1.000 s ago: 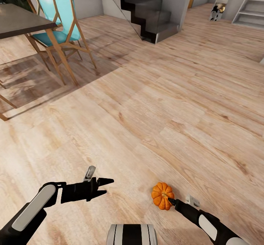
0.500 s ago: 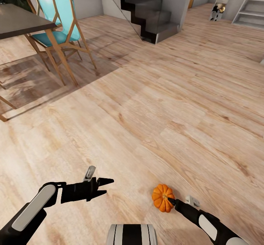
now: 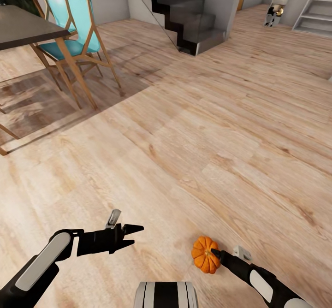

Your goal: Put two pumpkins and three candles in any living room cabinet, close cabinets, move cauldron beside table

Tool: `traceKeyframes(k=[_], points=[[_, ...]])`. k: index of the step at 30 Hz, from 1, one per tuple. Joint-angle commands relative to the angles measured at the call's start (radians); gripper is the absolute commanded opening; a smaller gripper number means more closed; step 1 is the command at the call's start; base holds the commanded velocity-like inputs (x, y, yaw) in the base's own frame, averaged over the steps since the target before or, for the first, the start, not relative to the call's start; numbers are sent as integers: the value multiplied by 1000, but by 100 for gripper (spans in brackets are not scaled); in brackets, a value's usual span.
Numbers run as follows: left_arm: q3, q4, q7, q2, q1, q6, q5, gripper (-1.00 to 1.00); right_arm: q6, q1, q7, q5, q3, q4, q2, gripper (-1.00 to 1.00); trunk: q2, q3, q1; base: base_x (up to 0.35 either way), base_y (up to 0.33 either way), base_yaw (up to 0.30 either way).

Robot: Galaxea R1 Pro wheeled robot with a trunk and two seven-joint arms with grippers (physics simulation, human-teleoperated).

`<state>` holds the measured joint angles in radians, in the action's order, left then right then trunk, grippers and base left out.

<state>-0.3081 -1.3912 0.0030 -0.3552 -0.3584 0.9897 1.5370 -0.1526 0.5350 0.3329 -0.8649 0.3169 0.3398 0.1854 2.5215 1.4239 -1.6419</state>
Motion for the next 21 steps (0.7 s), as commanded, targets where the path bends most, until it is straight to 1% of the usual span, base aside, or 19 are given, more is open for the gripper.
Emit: traceKeyframes(k=[1, 16, 21], points=[[-2, 0, 0, -1, -1, 1, 2, 100, -4, 0, 1, -8, 4, 1, 1, 100, 0, 1, 0, 49, 0, 0], [-3, 0, 0, -1, -1, 1, 2, 100, -4, 0, -4, -8, 4, 1, 0, 100, 0, 1, 0, 34, 23, 0], [-2, 0, 0, -1, -1, 1, 2, 100, -4, 0, -5, -8, 4, 1, 0, 100, 1, 20, -2, 1, 1, 0]])
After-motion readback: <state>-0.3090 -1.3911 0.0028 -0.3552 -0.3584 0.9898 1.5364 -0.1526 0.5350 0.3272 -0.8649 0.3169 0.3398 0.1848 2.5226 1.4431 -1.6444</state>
